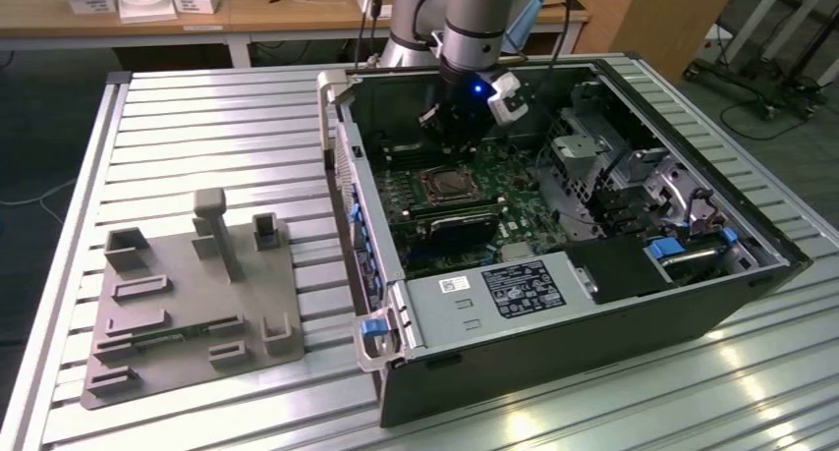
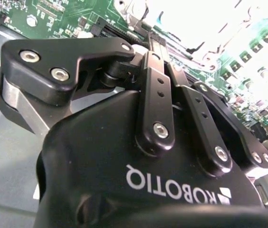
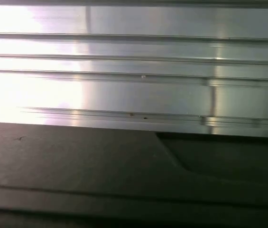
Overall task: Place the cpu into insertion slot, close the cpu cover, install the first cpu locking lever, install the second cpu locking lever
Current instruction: 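Install the first cpu locking lever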
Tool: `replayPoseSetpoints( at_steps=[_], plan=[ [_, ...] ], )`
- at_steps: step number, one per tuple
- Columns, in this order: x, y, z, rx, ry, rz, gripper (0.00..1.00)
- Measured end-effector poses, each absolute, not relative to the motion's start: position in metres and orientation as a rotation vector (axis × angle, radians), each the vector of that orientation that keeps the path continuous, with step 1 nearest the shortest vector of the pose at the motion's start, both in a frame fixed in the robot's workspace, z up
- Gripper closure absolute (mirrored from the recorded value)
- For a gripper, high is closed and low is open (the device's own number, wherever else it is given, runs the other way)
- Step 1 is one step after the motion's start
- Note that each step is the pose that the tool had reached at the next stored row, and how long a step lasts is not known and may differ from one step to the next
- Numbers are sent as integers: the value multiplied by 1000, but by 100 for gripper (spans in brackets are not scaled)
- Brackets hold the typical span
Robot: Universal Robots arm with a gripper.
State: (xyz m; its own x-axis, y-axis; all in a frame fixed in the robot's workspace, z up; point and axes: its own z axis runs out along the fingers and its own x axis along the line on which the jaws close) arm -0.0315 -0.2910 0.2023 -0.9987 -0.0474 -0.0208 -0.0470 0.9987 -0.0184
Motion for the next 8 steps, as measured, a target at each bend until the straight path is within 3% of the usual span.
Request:
replayPoseSetpoints(
  at_steps=[8],
  plan=[
    [-32, -291, 200, -75, 3119, -56, 90]
  ],
)
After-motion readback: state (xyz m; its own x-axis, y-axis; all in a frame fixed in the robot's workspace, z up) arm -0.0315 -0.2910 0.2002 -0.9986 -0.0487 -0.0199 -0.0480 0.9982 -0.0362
